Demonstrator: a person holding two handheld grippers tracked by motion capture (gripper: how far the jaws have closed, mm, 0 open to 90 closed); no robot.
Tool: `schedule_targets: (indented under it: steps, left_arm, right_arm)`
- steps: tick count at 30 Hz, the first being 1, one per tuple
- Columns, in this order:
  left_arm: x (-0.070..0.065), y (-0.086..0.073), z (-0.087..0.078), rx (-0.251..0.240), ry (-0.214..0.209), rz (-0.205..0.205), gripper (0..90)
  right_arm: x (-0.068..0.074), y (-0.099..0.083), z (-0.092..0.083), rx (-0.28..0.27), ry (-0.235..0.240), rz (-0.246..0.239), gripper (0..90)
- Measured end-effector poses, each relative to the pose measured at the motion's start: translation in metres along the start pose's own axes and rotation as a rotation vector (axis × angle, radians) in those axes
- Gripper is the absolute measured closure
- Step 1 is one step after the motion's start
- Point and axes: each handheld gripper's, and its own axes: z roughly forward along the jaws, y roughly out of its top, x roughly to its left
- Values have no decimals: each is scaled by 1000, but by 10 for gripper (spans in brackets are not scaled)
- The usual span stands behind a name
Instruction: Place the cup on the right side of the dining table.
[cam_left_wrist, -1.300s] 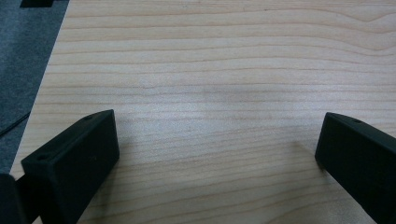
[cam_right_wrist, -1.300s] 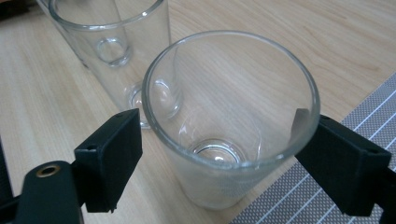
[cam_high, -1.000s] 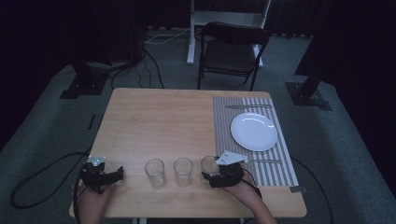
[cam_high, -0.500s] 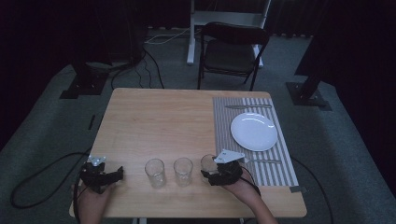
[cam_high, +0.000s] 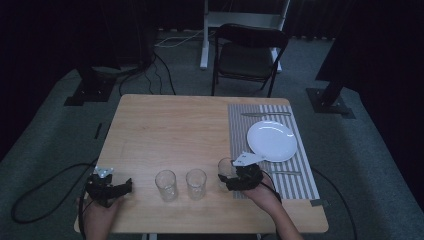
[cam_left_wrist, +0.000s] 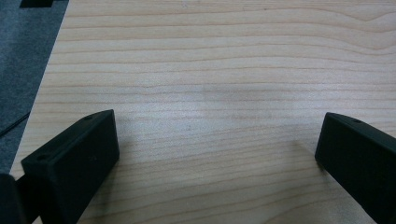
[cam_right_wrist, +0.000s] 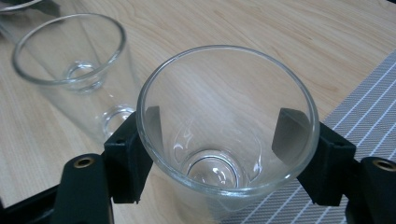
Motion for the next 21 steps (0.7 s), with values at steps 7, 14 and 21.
schedule_targets:
  steps: [7,14,21]
  left_arm:
    - [0,0,0,0,0,0,0]
    - [0,0,0,0,0,0,0]
    - [0,0,0,0,0,-1,0]
  right_arm:
    - [-14,6,1,-18,-18,28,290]
    - [-32,16,3,-12,-48,50,291]
    - [-51,28,7,-11,-96,71,291]
